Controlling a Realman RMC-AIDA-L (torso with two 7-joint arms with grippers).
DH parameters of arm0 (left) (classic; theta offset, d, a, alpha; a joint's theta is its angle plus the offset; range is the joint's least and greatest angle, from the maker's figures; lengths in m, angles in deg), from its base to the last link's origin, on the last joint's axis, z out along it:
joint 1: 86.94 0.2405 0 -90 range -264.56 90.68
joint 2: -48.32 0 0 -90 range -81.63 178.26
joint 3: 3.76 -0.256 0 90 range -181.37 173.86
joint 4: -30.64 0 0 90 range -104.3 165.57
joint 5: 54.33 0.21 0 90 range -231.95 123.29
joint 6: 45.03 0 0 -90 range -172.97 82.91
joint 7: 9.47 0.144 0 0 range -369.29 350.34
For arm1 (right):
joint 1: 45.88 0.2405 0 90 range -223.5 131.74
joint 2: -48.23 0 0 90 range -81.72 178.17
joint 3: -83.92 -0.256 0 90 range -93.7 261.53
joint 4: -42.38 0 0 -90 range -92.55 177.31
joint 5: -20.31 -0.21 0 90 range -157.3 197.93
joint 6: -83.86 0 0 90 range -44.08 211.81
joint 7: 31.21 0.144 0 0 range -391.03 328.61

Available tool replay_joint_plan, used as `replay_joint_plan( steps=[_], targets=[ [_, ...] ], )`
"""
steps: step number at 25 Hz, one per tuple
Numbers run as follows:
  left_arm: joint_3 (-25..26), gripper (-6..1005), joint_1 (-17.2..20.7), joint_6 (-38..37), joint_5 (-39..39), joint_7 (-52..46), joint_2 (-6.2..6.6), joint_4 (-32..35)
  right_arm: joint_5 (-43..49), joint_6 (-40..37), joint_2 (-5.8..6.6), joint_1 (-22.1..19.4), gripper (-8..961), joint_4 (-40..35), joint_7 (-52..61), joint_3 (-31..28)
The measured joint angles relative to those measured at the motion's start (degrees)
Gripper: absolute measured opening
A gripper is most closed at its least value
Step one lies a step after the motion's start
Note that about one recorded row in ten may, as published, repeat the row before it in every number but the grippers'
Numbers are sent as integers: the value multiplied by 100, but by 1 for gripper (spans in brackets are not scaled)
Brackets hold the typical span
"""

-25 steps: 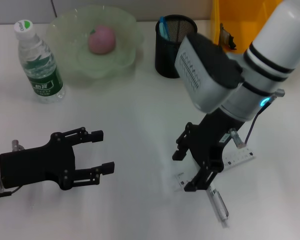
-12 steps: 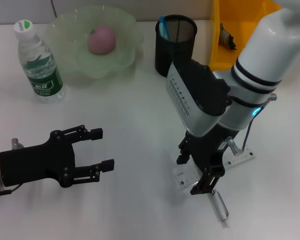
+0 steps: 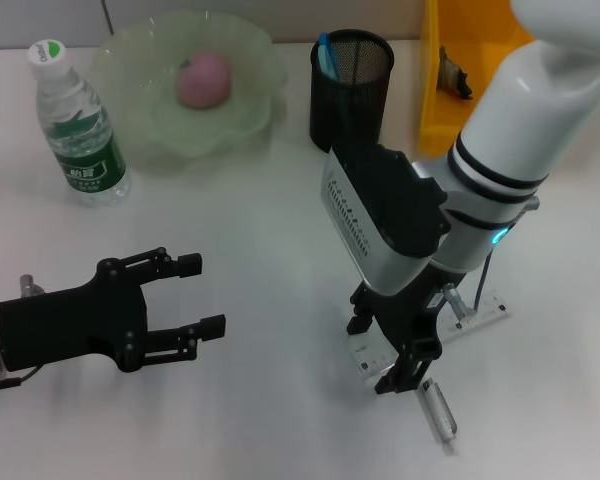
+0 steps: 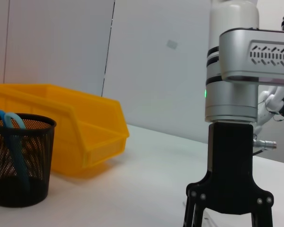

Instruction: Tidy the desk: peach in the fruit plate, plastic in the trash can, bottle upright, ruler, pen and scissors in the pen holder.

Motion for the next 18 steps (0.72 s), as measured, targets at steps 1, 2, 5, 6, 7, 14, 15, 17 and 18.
replay_joint_plan(
  steps=[1,2,5,6,7,14,15,17,18],
  targets=[
    [0,808,-4,1,-3,0,1,-13,-35,49,0,-3,742,0,6,58],
    [0,808,-5,1,-3,0,1,-14,-35,49,0,-3,742,0,6,58],
    [0,808,-6,1,-3,0,3,-19,-44,82,0,-19,718,0,29,79],
    [0,808,-7,1,-3,0,3,-19,-45,83,0,-21,706,0,36,79],
    [0,808,-7,1,-3,0,4,-19,-46,83,0,-24,694,-2,42,80],
    [0,808,-9,0,-2,0,7,-22,-52,157,1,-53,610,-41,58,76],
    [0,808,-9,0,-2,0,7,-25,-54,160,1,-57,389,-42,59,55],
    [0,808,-9,0,-2,0,7,-27,-56,161,1,-57,388,-42,59,46],
    [0,808,-8,0,-2,1,7,-28,-61,161,1,-58,388,-45,60,33]
  ],
)
